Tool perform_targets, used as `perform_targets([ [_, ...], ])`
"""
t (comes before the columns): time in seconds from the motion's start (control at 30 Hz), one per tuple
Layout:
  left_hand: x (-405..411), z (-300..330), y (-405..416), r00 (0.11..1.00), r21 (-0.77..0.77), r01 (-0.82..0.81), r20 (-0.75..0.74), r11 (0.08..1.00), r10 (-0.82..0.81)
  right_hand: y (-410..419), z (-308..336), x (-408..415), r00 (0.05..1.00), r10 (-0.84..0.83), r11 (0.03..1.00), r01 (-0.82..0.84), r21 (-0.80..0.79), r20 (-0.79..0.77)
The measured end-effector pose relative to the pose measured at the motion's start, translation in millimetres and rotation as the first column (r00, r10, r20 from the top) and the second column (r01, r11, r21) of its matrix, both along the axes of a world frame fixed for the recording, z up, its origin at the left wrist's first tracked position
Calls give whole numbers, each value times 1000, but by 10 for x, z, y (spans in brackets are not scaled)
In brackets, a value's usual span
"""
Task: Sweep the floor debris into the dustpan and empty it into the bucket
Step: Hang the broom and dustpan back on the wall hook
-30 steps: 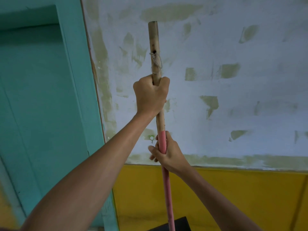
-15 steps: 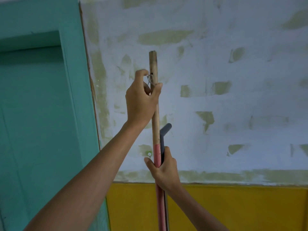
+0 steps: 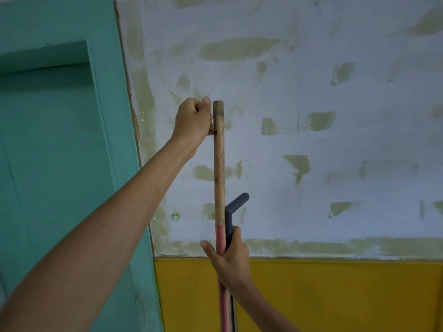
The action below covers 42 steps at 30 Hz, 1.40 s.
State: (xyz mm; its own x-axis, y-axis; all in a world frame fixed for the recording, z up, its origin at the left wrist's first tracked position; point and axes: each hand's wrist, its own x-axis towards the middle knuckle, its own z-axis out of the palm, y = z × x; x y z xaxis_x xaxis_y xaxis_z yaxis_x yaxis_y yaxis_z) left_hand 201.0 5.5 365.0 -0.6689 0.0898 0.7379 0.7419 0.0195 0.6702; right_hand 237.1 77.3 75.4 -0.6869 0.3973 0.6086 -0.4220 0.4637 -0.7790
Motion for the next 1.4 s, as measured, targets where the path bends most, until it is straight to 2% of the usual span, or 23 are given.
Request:
perform_targets([
  [0.17,-40,-58,-118,988,-137,126,-73,983,-137,35,-50,-13,1000,-14,1000,14,-24,3],
  [0.3,-35,-54,-184,967,-353,96,-187,931,-170,54,-75,-38,1000,-11,999,11,-31,0],
  [0.4,0,61,-235,964,-441,161,-123,883,-237,100,-111,-69,1000,-21,998,21,-52,5],
  [0.53,-26,289,-366,907,-358,405,45,841,-418,175,-180,-117,997,-67,994,71,-88,48],
  [0.7,-52,247,-153,903,-138,380,271,915,-334,64,-292,-211,988,-94,994,100,-44,124],
  [0.83,-103,145,-35,923,-42,289,279,956,-266,18,-431,-213,983,-64,992,82,-99,173],
  [0.93,-146,-2,16,911,14,310,282,951,-301,49,-513,-117,975,-45,989,73,-127,216],
  [0.97,-152,-52,40,906,15,328,280,945,-319,64,-526,-84,964,-65,992,92,-92,259],
  [1.03,-161,-151,79,905,-16,337,281,942,-319,129,-486,35,888,-168,982,114,150,427],
  [1.1,-178,-265,90,906,-48,331,294,942,-303,260,-297,223,731,-256,905,-49,423,632],
  [1.17,-194,-372,80,902,-67,333,313,940,-298,474,101,363,581,-241,852,-256,456,777],
  [1.2,-203,-422,71,899,-85,341,319,936,-298,596,365,398,551,-200,865,-289,410,810],
  [1.23,-211,-470,62,897,-108,352,324,930,-302,714,647,409,564,-140,898,-275,345,814],
  [1.3,-221,-548,53,891,-154,377,330,913,-312,929,1222,354,716,-16,959,-186,213,698],
  [1.37,-216,-605,48,889,-187,387,336,903,-311,1004,1706,281,889,182,979,-202,4,421],
  [1.4,-218,-629,50,889,-191,383,341,904,-305,991,1863,225,912,294,955,-291,-55,287],
])
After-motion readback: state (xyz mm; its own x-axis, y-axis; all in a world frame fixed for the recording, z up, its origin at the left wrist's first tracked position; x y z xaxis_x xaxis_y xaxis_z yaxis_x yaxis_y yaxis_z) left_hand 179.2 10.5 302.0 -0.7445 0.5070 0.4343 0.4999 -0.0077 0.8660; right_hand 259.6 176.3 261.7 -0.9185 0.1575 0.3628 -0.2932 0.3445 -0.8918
